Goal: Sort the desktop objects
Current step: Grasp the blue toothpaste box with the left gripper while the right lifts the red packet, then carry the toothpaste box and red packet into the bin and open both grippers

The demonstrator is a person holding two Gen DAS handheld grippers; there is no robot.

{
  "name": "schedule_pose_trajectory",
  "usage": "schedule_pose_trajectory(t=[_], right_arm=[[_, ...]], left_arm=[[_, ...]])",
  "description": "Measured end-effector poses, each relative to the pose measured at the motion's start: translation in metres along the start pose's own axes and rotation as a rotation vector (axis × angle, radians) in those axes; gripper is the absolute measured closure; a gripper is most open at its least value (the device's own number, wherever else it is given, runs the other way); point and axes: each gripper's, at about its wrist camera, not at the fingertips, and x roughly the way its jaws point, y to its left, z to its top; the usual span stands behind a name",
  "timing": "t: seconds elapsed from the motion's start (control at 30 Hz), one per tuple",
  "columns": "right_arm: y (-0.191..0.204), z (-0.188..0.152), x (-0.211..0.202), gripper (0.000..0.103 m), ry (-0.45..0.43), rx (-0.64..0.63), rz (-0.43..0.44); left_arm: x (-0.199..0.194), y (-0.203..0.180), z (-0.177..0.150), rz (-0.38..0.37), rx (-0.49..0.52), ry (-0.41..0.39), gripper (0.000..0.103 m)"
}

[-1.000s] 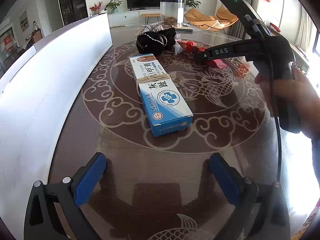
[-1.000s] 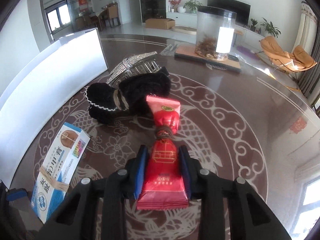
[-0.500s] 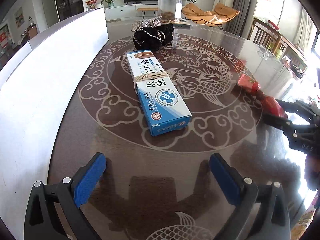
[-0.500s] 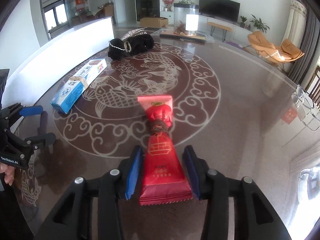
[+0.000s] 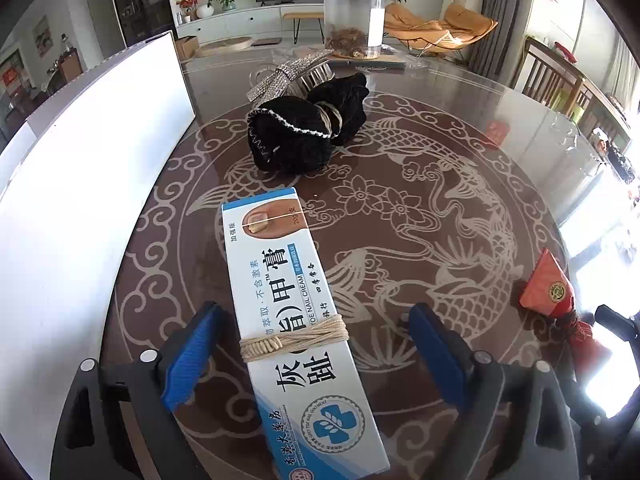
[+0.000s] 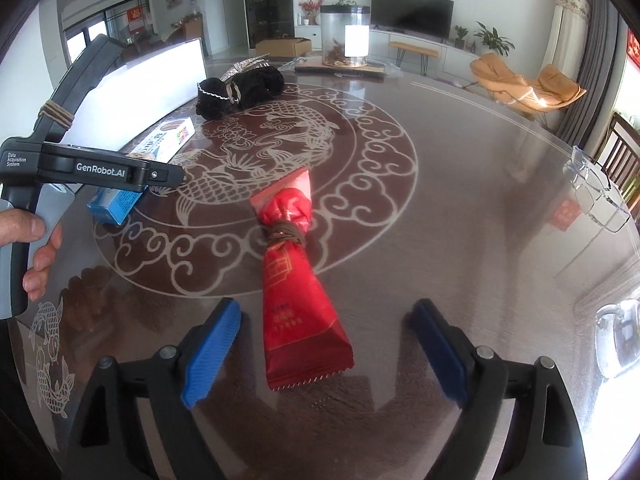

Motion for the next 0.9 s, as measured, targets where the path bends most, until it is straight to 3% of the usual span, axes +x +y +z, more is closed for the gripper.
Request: schedule_pose_trajectory(t=[0.07, 0.23, 0.33, 0.47, 0.63, 0.77, 0.8, 0.9], right_arm=[[0.0, 0.0, 0.001, 0.014, 0.001, 0.002, -0.001], [-0.002, 0.001, 0.001, 0.01, 0.004, 0.01, 0.005], [0.0, 0.003, 0.005, 0.0, 0.029, 0.0, 0.01], [0.002, 0.004, 0.006, 0.0, 0.036, -0.008, 0.002], [0.002, 0.007, 0.008, 0.0, 0.052, -0.015, 0.007], [0.005, 0.025, 0.017, 0.001, 0.157, -0.023, 0.004], [0.007, 0.03, 0.017, 0.009, 0.152, -0.028, 0.002], [0.019, 0.041, 0.018, 0.054, 0.143, -0.046, 0.025]], left_arm=[[-0.008, 0.003, -0.004, -0.009, 0.003, -0.021, 0.059], [-0.033, 0.015, -0.037, -0.059, 0.0, -0.025, 0.06], [-0.057, 0.01, -0.083, -0.05, 0.028, -0.044, 0.06], [-0.083, 0.005, -0.133, -0.034, 0.028, -0.094, 0.058], [-0.09, 0.008, -0.146, -0.033, 0.03, -0.12, 0.058], [-0.092, 0.007, -0.149, -0.032, 0.037, -0.136, 0.058], [-0.092, 0.007, -0.15, -0.033, 0.037, -0.137, 0.058], [-0.093, 0.008, -0.151, -0.042, 0.035, -0.138, 0.058]])
